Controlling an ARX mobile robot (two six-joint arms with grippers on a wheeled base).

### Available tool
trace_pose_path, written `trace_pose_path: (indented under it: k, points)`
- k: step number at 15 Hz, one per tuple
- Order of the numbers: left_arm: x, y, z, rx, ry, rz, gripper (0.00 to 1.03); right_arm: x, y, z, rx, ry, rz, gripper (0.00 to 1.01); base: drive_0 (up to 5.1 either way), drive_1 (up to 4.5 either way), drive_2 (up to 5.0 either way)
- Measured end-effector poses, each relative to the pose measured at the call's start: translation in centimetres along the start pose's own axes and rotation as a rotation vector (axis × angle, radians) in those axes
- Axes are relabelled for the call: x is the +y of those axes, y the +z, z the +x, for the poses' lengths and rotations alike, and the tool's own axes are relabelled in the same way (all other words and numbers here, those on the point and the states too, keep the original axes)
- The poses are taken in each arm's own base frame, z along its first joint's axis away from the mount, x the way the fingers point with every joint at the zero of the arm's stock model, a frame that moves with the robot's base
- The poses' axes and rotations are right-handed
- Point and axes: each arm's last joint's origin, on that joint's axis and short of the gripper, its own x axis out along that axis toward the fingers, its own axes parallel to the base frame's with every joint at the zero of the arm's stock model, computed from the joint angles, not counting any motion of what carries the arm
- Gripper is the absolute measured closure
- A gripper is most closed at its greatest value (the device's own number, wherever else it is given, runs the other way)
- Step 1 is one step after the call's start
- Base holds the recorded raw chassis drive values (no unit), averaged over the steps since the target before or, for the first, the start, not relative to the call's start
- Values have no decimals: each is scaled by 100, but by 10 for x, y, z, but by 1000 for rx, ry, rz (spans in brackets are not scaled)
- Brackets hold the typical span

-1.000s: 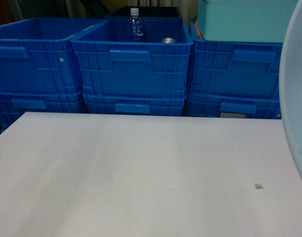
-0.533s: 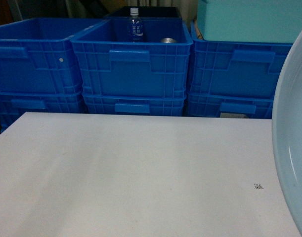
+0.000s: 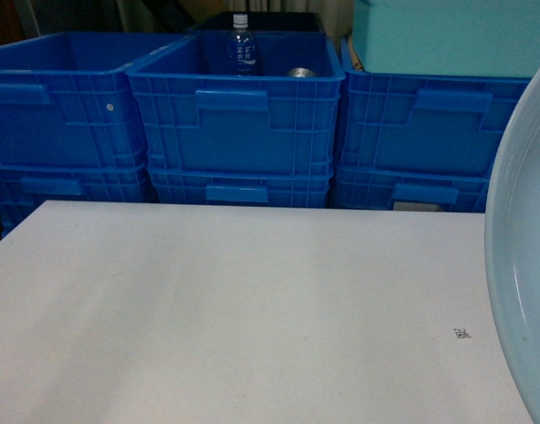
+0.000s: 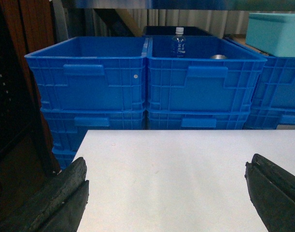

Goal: Place blue tray on left shelf second layer neatly

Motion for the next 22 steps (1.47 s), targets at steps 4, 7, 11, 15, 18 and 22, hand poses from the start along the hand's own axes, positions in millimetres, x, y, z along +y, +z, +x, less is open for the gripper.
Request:
trace_pose_path:
  k: [4,7,11,15,18,22]
  points:
    - [0,0,0,0,0,0,5,0,0,0,0,0,0,99,0,0,0]
    - [0,0,0,0,2,0,5,0,0,0,1,0,-1,99,0,0,0]
    - [0,0,0,0,2,0,5,0,0,0,1,0,-4,99,0,0,0]
    - [0,0,0,0,2,0,5,0,0,0,2,-1,-4,99,0,0,0]
    - [0,0,0,0,2,0,5,0,0,0,2,0,-4,99,0,0,0]
    - [0,0,0,0,2,0,5,0,0,0,2,-1,-4,99,0,0,0]
